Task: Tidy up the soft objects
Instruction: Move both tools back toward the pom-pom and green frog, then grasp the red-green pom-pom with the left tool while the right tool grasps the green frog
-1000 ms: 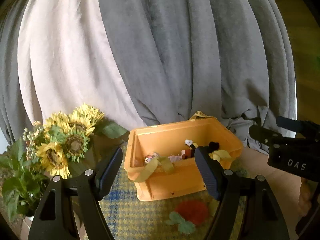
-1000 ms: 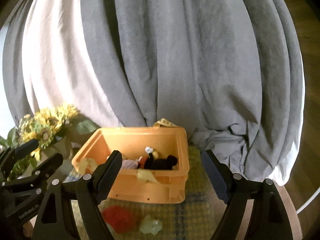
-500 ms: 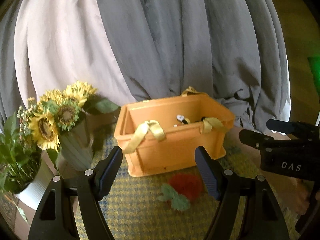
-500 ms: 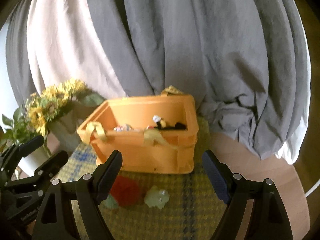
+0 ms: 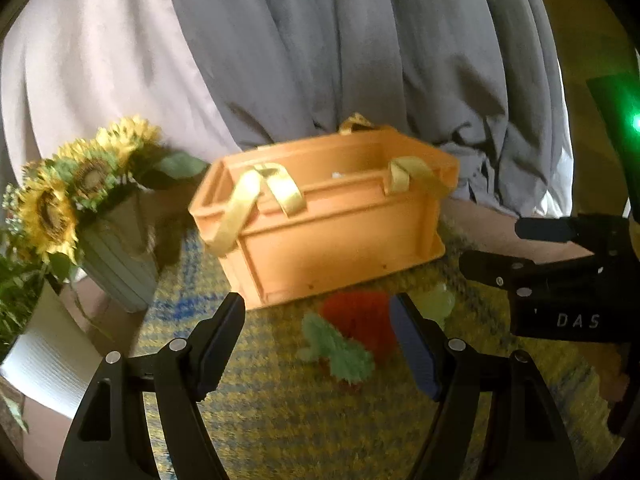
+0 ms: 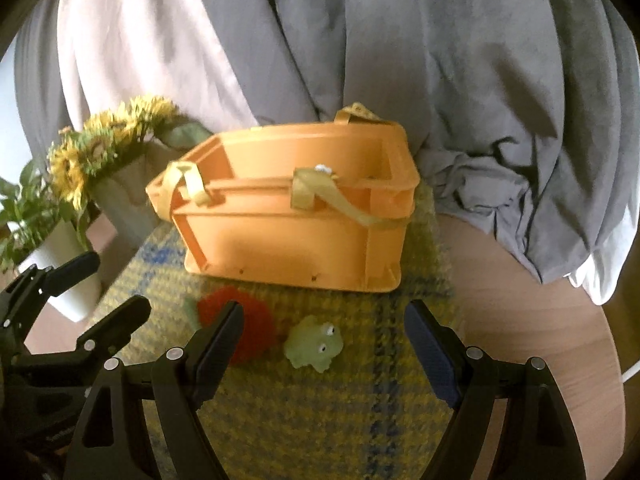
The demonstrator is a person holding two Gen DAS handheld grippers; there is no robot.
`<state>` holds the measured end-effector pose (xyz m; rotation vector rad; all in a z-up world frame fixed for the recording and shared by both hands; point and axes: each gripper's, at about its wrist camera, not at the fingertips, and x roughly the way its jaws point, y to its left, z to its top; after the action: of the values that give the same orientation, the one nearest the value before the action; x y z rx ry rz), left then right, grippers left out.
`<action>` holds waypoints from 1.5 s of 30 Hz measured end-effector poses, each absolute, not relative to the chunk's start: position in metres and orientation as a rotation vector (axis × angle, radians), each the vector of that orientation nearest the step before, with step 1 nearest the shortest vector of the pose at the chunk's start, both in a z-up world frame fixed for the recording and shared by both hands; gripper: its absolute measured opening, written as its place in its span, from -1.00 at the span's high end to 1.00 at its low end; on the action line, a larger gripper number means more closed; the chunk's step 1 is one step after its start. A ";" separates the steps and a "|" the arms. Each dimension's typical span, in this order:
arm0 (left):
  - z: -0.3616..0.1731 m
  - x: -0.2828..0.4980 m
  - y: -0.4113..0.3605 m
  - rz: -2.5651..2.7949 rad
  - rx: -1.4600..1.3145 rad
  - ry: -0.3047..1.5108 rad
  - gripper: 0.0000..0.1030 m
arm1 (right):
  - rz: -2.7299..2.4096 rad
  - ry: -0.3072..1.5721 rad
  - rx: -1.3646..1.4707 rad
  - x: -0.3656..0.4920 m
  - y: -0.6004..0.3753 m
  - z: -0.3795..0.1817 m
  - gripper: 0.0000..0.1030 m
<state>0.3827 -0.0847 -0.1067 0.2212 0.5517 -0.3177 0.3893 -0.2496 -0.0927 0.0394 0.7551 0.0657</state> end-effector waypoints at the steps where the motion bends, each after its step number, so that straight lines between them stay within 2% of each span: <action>1: -0.111 0.385 -0.086 -0.320 0.229 0.563 -0.44 | 0.070 0.763 0.036 0.390 -0.249 -0.096 -0.61; 19: -0.161 0.420 -0.100 -0.417 0.319 0.658 -0.44 | 0.150 0.891 0.015 0.429 -0.242 -0.155 -0.59; 31: -0.183 0.438 -0.114 -0.460 0.352 0.695 -0.42 | 0.191 0.949 0.012 0.449 -0.241 -0.179 -0.47; 37: -0.193 0.446 -0.118 -0.480 0.356 0.720 -0.17 | 0.210 0.986 0.023 0.457 -0.239 -0.190 -0.30; 39: -0.197 0.448 -0.120 -0.494 0.355 0.731 -0.04 | 0.222 0.996 0.039 0.459 -0.241 -0.192 -0.22; 45: -0.199 0.446 -0.123 -0.499 0.363 0.729 0.29 | 0.224 0.982 0.032 0.457 -0.241 -0.192 -0.18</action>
<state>0.4464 -0.1226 -0.1992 0.3632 0.7292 -0.4987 0.4566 -0.2414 -0.1917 0.0325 0.9821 0.2239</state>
